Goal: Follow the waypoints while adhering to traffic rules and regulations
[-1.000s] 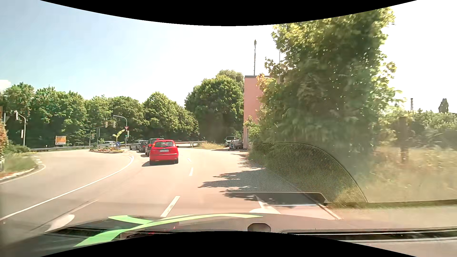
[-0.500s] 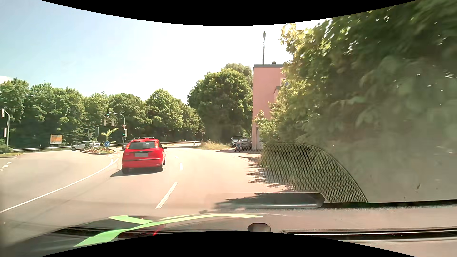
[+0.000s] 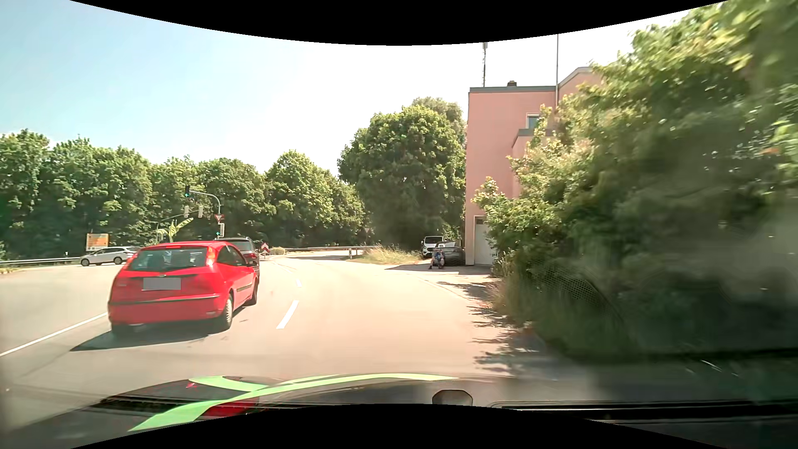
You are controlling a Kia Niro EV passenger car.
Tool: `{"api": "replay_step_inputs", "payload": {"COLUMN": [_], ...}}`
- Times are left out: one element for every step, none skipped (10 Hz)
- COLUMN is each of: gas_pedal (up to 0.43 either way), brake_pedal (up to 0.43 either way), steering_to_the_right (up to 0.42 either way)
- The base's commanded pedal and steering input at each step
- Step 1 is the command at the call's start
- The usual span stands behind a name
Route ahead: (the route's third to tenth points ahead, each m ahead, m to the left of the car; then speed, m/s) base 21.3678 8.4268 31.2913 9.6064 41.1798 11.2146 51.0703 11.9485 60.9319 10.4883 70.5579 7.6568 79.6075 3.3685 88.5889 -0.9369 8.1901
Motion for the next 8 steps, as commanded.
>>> {"api": "replay_step_inputs", "payload": {"gas_pedal": [0.087, 0.110, 0.118, 0.118, 0.130, 0.130, 0.130, 0.130], "brake_pedal": [0.000, 0.000, 0.000, 0.000, 0.000, 0.000, 0.000, 0.000], "steering_to_the_right": [-0.074, -0.085, -0.098, -0.106, -0.107, -0.107, -0.104, -0.104]}}
